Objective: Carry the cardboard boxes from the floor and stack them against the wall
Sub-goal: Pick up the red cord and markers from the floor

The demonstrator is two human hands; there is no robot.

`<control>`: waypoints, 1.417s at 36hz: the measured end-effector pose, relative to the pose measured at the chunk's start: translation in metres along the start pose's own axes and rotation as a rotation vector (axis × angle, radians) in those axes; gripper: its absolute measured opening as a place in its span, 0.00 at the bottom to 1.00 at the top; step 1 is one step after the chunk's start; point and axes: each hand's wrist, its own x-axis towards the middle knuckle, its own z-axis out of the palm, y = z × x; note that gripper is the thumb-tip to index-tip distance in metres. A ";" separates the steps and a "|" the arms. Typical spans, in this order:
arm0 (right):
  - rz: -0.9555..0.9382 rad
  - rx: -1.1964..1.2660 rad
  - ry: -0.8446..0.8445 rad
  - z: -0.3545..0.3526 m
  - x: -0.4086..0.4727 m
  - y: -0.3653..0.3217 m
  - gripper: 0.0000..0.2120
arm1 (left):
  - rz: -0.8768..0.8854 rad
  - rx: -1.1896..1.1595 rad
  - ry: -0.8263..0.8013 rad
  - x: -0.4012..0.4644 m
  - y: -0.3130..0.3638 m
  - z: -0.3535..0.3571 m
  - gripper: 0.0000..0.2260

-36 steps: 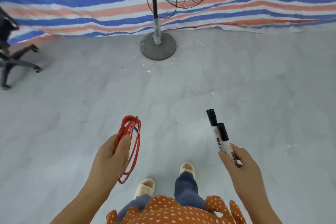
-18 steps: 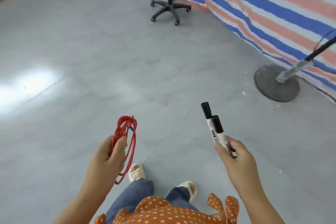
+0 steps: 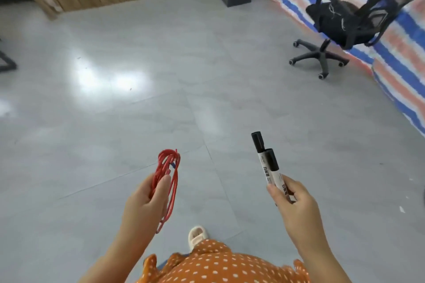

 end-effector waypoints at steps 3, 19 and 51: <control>-0.040 -0.028 -0.046 0.028 0.022 -0.023 0.08 | -0.002 -0.043 0.066 0.018 -0.002 -0.028 0.12; -0.104 -0.118 -0.299 0.174 0.185 -0.116 0.09 | -0.120 -0.178 0.328 0.175 0.000 -0.104 0.12; -0.268 -0.212 -0.628 0.525 0.557 -0.378 0.11 | -0.200 -0.280 0.694 0.625 0.054 -0.290 0.13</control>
